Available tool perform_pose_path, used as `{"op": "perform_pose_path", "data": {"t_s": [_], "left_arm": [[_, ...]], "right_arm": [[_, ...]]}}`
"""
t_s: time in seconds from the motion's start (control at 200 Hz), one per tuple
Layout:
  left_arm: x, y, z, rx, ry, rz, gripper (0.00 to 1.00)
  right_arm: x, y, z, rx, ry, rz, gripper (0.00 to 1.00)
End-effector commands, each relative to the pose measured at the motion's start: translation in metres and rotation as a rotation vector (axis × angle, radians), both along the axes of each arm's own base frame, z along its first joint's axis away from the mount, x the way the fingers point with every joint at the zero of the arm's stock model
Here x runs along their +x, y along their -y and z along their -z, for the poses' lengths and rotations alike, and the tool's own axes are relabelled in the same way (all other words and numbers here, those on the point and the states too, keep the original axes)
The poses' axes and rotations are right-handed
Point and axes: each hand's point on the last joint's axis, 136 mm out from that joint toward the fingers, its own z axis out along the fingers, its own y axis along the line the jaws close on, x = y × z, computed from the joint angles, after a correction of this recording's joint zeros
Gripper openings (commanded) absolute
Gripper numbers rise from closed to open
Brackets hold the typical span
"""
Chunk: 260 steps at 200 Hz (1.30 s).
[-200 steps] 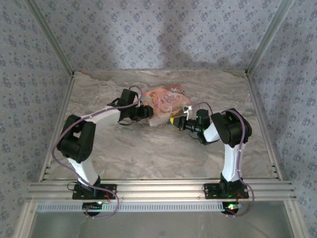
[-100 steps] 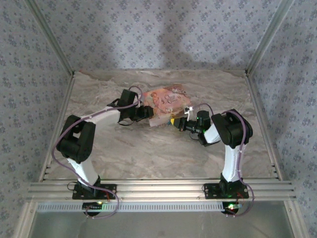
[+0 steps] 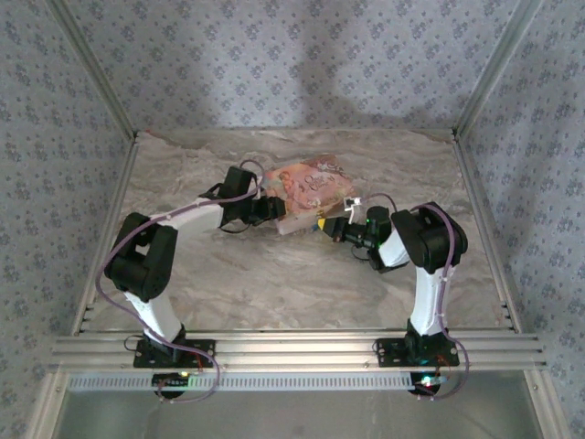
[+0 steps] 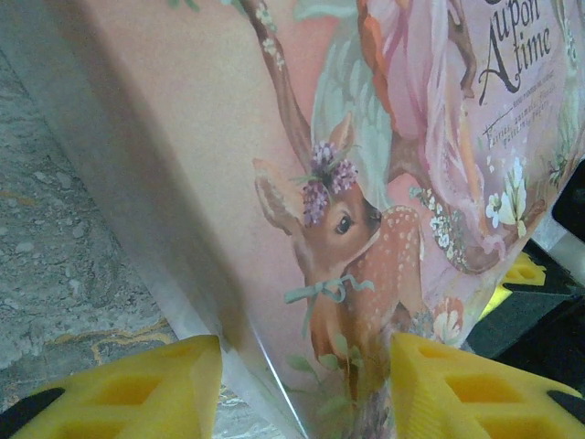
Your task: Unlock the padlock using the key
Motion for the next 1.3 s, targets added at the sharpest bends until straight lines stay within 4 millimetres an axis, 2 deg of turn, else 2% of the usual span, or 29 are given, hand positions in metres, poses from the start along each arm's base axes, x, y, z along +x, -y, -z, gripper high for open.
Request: {"op": "perform_pose_path", "data": {"t_s": [0.0, 0.175, 0.63, 0.979, 1.294], "left_arm": [[-0.02, -0.019, 0.035, 0.104, -0.106, -0.026, 0.5], [-0.021, -0.019, 0.037, 0.106, -0.11, -0.025, 0.5], [-0.023, -0.015, 0.034, 0.096, -0.101, -0.012, 0.5], [-0.027, -0.007, 0.03, 0.088, -0.095, 0.005, 0.51], [-0.034, -0.005, 0.035, 0.094, -0.107, 0.013, 0.53]], "right_arm": [[0.01, 0.009, -0.034, 0.029, 0.106, 0.039, 0.0], [0.01, 0.016, -0.035, 0.036, 0.102, 0.056, 0.0], [0.021, 0.009, -0.055, 0.136, 0.078, 0.116, 0.0], [0.033, 0.014, -0.051, 0.183, -0.003, 0.222, 0.0], [0.042, 0.019, -0.047, 0.192, -0.05, 0.269, 0.0]]}}
